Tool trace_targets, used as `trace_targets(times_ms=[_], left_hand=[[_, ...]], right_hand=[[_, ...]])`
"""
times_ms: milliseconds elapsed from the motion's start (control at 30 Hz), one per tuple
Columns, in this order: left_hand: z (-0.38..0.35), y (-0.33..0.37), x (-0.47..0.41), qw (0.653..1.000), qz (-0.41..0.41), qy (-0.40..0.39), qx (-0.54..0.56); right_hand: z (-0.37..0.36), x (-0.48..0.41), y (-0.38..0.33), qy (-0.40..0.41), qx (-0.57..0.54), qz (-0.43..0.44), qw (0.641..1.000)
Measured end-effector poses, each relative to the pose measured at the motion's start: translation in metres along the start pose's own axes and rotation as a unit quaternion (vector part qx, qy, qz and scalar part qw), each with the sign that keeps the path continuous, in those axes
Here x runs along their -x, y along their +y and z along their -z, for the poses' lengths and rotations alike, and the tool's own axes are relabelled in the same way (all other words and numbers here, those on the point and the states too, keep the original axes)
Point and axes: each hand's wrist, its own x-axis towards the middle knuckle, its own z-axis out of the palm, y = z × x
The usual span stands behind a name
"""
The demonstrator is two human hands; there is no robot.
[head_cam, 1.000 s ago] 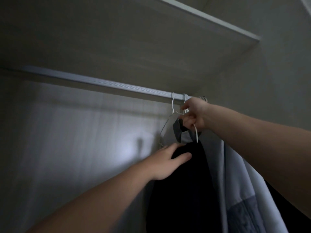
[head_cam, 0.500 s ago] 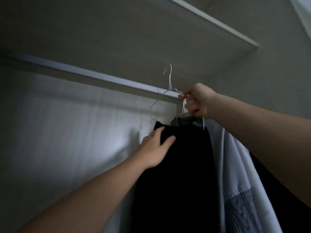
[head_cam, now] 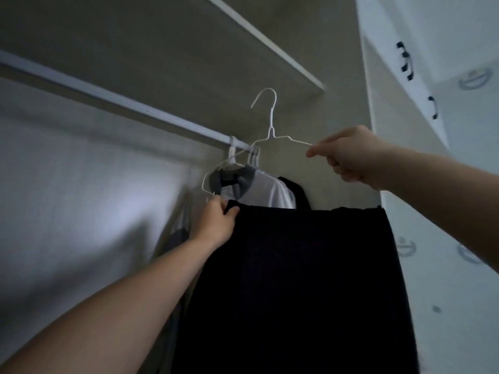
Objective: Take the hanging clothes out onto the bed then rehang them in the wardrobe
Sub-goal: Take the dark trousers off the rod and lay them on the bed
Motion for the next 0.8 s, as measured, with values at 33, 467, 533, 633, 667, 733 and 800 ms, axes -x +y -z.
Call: trace_targets(times_ms=[33, 467, 533, 633, 667, 733, 800], left_hand=[[-0.01, 0.01, 0.01, 1.0, -0.003, 0.002, 0.015], [-0.171, 0.175, 0.204, 0.996, -0.013, -0.086, -0.011], [-0.199, 0.201, 0.233, 0.99, -0.016, -0.136, 0.014], [-0.24, 0.243, 0.283, 0.976, -0.032, -0.209, 0.057], [-0.254, 0.258, 0.301, 0.97, -0.034, -0.233, 0.069], [-0.28, 0.285, 0.336, 0.953, -0.035, -0.286, 0.09], [-0.306, 0.312, 0.373, 0.932, -0.049, -0.338, 0.119]], right_hand=[[0.017, 0.011, 0.003, 0.004, 0.02, -0.005, 1.0], [0.291, 0.204, 0.05, 0.115, 0.19, -0.114, 0.968], [0.332, 0.242, 0.056, 0.136, 0.211, -0.138, 0.958], [0.384, 0.299, 0.064, 0.171, 0.224, -0.17, 0.944], [0.399, 0.318, 0.066, 0.183, 0.229, -0.181, 0.939], [0.427, 0.355, 0.069, 0.203, 0.232, -0.2, 0.93], [0.451, 0.392, 0.072, 0.226, 0.23, -0.217, 0.922]])
